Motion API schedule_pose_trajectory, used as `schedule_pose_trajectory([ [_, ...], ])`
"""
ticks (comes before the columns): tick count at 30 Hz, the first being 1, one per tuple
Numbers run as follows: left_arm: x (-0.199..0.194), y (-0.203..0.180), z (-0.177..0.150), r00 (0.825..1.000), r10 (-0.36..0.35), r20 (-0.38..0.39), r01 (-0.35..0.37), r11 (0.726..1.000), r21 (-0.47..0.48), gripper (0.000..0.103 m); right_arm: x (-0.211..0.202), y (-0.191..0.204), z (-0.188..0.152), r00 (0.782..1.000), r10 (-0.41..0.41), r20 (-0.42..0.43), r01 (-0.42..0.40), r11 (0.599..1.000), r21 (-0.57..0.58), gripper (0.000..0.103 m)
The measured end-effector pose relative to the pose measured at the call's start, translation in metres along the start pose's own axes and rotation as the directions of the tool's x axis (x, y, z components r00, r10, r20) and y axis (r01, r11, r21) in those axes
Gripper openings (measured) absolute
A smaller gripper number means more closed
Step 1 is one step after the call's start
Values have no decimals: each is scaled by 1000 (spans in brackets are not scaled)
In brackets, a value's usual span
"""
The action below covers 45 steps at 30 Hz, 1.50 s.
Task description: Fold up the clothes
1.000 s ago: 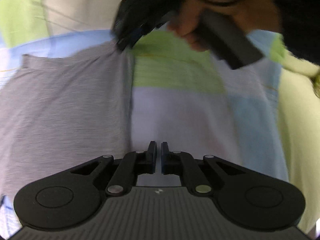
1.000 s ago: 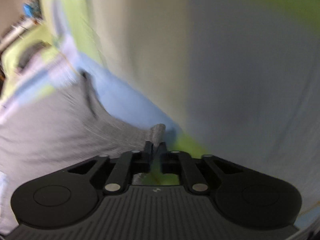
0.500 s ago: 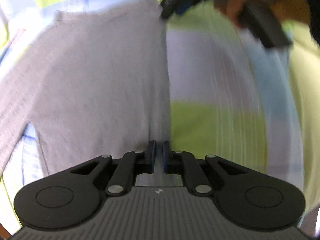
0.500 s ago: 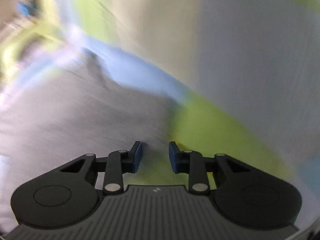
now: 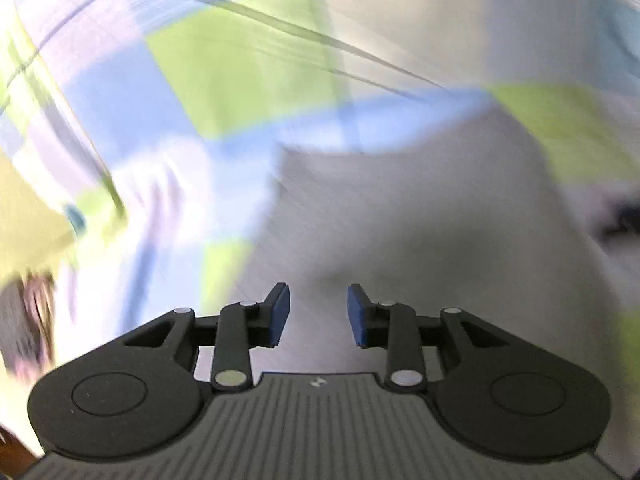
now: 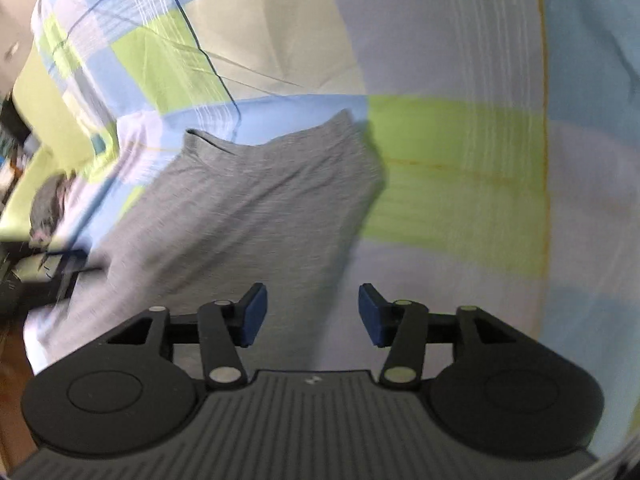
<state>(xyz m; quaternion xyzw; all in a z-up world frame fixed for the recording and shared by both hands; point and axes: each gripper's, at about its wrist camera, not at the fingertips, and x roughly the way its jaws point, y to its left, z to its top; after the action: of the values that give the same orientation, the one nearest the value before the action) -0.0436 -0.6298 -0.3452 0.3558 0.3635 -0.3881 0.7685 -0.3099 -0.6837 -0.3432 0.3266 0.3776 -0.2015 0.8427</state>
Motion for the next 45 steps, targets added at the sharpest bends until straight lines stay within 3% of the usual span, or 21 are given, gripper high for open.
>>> schedule_pose_trajectory([
  [2,28,26,21,999,-53,8,53,998,27,39,7,26,-8,999,7,39,-9,999,48,52],
  [4,48,38,35,994,-107,0,107,992,70,39,16,57,-10,995,3,95,-4,1000,7,47],
  [7,80,42,51,977,-210,-32,212,955,209,39,45,110,-16,989,2,146,-2,1000,-6,44],
  [10,93,40,55,960,-276,-52,279,911,303,39,82,156,-17,992,32,123,-43,995,91,44],
  [12,103,44,56,930,-361,-75,364,866,344,39,97,178,-18,992,54,115,-70,988,136,45],
  [15,101,47,58,888,-456,-57,444,819,363,39,117,202,-19,994,64,93,-79,982,173,47],
  [17,104,48,59,872,-486,-53,469,800,375,38,128,212,-20,996,59,72,-71,982,176,48],
  [18,108,48,61,871,-488,-54,470,797,379,28,131,213,-20,997,49,63,-59,983,172,48],
  [19,111,48,61,872,-487,-52,468,797,382,3,134,214,-20,998,38,54,-47,985,167,48],
  [23,117,62,73,890,-453,58,389,818,425,3,136,217,-19,999,1,39,-7,988,154,48],
  [25,119,64,76,893,-445,71,372,816,443,3,138,218,-19,999,-16,37,10,989,150,49],
  [27,124,50,64,914,-401,65,303,781,547,4,142,219,-22,999,-37,23,34,988,149,50],
  [30,120,35,41,932,-337,132,170,730,662,9,146,220,-24,998,-55,25,51,989,137,51],
  [32,112,31,29,940,-297,167,93,694,714,21,142,223,-23,998,-57,29,52,989,136,51],
  [33,106,33,26,941,-286,180,73,692,718,26,137,224,-23,998,-56,30,51,989,137,51],
  [35,91,45,21,940,-273,204,58,718,694,29,129,222,-17,997,-61,43,55,990,131,52],
  [37,78,59,18,941,-261,213,61,754,654,43,112,211,-11,993,-92,78,83,990,115,54],
  [38,67,70,16,943,-257,212,74,781,620,45,103,203,-7,988,-117,100,107,989,106,56],
  [42,46,84,4,946,-287,154,163,826,539,46,77,160,8,962,-235,136,223,969,103,56],
  [43,46,79,4,941,-305,146,184,825,534,45,73,148,13,953,-263,149,252,964,88,52],
  [45,41,64,1,914,-389,112,277,803,528,46,65,124,23,932,-316,178,311,949,58,16],
])
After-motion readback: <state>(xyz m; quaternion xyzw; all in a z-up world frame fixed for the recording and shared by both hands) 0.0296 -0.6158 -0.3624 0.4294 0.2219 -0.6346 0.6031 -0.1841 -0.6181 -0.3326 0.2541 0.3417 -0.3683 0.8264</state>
